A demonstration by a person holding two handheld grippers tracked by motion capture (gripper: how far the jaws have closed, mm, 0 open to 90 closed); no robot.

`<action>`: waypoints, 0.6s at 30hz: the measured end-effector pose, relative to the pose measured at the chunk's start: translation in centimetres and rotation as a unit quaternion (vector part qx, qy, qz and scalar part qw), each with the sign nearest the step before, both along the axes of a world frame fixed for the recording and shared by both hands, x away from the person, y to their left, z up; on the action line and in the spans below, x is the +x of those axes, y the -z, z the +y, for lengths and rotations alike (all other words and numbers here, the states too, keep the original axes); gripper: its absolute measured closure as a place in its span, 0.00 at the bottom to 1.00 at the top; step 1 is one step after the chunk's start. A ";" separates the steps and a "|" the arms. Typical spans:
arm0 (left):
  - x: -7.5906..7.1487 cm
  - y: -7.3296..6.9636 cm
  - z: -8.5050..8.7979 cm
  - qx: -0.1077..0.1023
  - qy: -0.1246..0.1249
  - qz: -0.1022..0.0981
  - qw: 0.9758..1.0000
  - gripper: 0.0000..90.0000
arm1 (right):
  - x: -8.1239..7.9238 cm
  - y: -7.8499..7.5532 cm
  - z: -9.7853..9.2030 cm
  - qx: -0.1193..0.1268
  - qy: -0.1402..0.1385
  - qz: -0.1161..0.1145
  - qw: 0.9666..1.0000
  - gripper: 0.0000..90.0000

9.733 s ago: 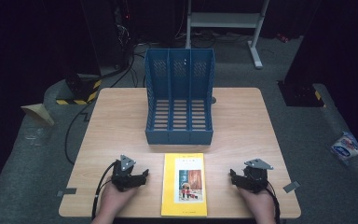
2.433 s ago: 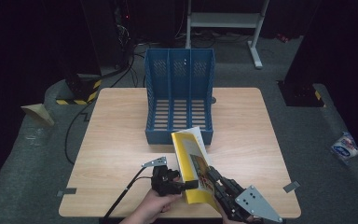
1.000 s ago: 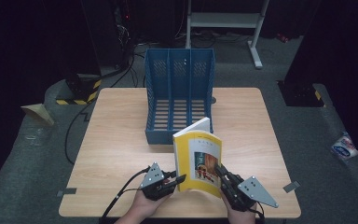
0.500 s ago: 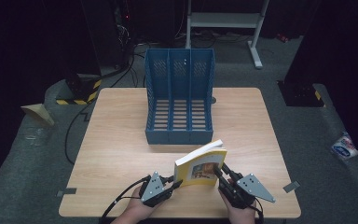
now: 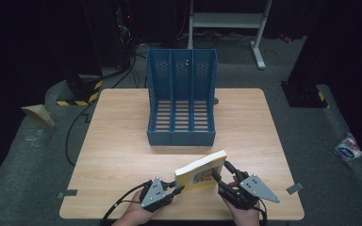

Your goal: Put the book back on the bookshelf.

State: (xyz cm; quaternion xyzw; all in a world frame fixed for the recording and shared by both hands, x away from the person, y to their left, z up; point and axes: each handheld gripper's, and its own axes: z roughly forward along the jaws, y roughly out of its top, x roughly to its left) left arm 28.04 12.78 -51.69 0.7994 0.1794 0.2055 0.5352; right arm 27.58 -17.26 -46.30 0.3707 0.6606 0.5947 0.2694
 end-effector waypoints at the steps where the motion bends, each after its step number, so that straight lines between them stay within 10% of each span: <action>1: 0.0 0.0 0.0 0.001 0.003 -0.001 1.000 0.84 | 0.0 0.0 0.0 0.000 0.000 0.000 1.000 0.46; 9: 0.2 -0.4 -0.1 0.007 0.001 -0.001 1.000 0.77 | 1.2 -0.4 0.5 0.007 -0.057 0.012 0.998 0.31; 18: 0.2 -4.9 -1.9 -0.046 -0.012 0.003 0.999 0.61 | 0.6 -0.3 0.9 -0.002 -0.049 0.008 0.999 0.35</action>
